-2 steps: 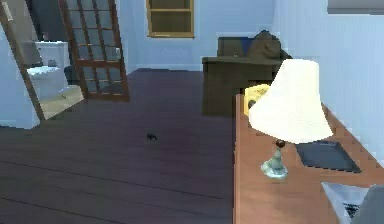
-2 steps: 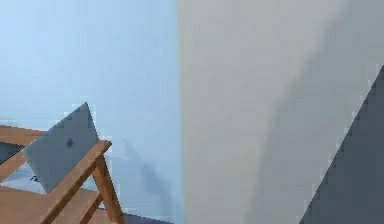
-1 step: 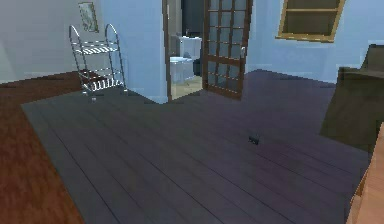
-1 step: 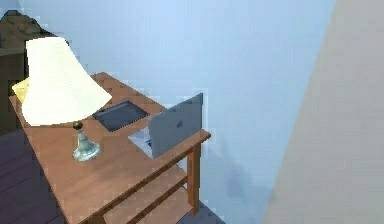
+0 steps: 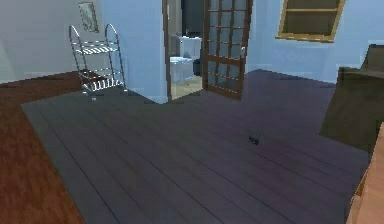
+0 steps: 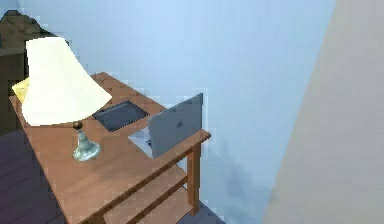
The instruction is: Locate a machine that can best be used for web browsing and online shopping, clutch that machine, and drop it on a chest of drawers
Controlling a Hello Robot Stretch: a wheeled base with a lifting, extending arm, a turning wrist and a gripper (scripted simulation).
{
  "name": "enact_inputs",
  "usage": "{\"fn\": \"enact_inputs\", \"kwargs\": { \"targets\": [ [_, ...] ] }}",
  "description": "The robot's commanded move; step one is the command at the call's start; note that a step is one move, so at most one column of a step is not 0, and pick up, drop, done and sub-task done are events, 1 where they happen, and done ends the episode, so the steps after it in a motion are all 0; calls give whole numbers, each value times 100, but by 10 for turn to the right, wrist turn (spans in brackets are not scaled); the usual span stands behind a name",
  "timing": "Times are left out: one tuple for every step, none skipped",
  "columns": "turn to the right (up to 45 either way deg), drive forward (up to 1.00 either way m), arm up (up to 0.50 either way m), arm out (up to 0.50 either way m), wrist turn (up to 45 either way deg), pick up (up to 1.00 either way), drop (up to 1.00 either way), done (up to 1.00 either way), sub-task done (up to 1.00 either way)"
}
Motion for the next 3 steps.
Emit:
{"fn": "enact_inputs", "kwargs": {
  "targets": [
    [0, 0, 34, 0, 0, 0, 0, 0, 0],
    [0, 0, 0, 46, 0, 0, 0, 0, 0],
    [0, 0, 0, 0, 450, 0, 0, 0, 0]
  ]
}}
